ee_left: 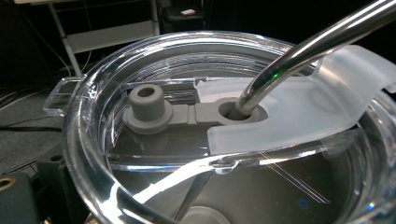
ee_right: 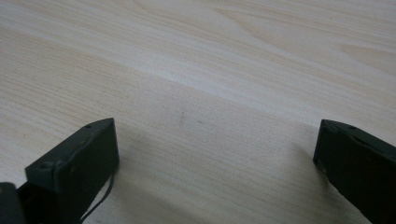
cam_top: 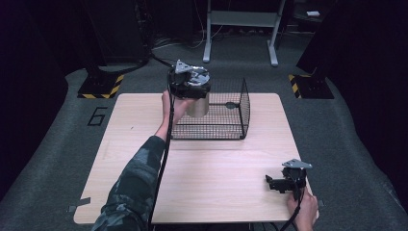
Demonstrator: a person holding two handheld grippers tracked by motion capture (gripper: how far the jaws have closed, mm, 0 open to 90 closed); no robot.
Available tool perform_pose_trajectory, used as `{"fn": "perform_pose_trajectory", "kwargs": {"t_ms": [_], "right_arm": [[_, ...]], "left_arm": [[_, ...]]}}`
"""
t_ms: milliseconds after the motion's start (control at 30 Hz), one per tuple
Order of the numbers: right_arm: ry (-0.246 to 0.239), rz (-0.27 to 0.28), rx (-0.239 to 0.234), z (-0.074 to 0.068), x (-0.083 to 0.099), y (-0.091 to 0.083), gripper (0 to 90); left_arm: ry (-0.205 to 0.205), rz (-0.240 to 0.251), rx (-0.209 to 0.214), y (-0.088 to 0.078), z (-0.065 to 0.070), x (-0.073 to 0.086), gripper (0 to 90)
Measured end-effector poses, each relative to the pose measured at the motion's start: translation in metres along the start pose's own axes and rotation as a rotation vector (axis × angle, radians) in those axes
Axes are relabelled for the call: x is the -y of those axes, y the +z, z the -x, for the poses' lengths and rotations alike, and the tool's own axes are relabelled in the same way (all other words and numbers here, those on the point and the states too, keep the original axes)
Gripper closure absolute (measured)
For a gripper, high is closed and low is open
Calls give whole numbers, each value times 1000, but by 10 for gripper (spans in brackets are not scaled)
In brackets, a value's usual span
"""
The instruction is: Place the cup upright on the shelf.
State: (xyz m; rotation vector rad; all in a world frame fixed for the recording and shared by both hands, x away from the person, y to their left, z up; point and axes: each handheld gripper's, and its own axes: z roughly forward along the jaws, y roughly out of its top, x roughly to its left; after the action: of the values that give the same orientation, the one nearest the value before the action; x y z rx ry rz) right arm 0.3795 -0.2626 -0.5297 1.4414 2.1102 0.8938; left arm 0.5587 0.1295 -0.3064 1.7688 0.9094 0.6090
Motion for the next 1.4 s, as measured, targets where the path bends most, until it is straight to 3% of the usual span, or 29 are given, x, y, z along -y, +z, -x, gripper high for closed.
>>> {"fn": "perform_pose_trajectory", "kwargs": {"t_ms": [233,300,633,967,1000,1133,1400], "right_arm": [[-4,1,-1,0,0,0,0],[-2,1,0,0,0,0,0],[-6,2,-1,0,0,0,0],[-9,5,1,0,0,1,0],[-8,5,-1,0,-1,1,0],[-6,11,7,0,0,1,0],[-6,11,7,0,0,1,0]], "left_arm": [[-6,-3,-27,12,-2,2,35],[-32,8,-35,15,-3,3,35],[-76,-11,-81,29,-13,12,35],[-105,-38,-117,53,-10,22,35],[-102,-58,-115,56,-11,24,35],[-157,-68,-114,65,-13,34,34],[-159,-87,-117,77,-13,45,35]]}}
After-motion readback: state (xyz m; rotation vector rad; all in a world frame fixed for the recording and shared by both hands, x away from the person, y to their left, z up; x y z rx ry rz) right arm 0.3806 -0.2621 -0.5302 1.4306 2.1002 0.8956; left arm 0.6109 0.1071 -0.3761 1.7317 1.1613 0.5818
